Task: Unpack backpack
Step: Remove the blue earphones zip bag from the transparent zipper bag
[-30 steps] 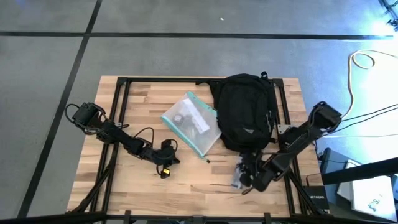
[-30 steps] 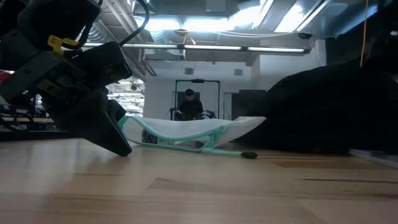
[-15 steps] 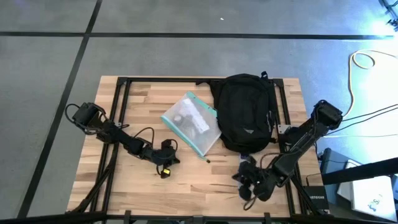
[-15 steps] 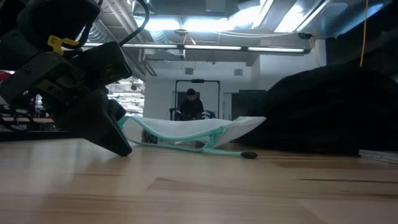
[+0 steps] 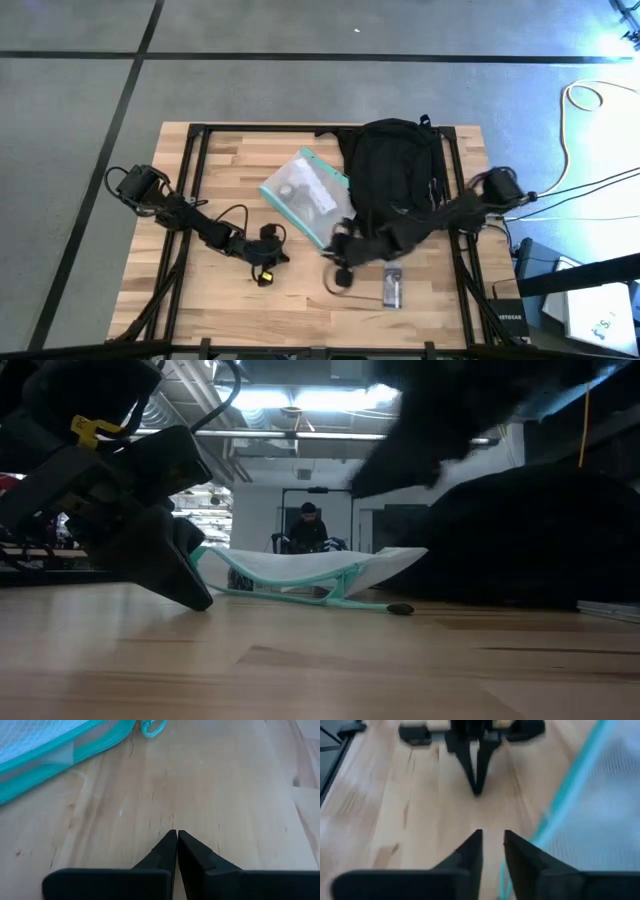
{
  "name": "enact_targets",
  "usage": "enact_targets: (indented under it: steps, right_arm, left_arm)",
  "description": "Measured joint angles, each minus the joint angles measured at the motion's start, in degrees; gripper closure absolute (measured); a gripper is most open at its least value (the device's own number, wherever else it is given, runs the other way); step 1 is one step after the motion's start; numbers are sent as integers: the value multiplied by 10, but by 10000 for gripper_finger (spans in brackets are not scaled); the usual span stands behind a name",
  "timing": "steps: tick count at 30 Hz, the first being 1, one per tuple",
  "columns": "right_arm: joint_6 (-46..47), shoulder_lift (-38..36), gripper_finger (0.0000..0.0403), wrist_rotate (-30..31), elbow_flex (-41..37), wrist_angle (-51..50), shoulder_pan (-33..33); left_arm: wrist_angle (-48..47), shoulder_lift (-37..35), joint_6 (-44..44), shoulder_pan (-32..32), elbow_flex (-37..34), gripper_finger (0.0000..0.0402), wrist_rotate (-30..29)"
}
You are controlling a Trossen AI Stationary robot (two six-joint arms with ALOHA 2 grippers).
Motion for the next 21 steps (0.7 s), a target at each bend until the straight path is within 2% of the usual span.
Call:
enact_targets:
  steps: [2,5,8,11,13,16,21]
  right_arm:
    - [-43,36,292,-10,35,-6,-15]
    - [-105,84,240,-14,90,-72,-24]
    - [-152,123,200,28,141,-147,-23]
    - [-162,148,174,86,179,-225,-22]
    - [-152,157,168,113,195,-270,-22]
    - [-136,158,170,118,201,-306,-23]
    - [-99,159,205,121,200,-322,-30]
  left_arm:
    - [1,0,20,-4,0,402,-3]
    - [12,0,54,-13,-1,402,-14]
    - [27,0,78,-22,-1,402,-19]
    - [24,0,79,-23,-1,402,-16]
    - [21,0,79,-23,-1,402,-17]
    - [23,0,79,-23,-1,402,-16]
    - [24,0,78,-23,-1,402,-15]
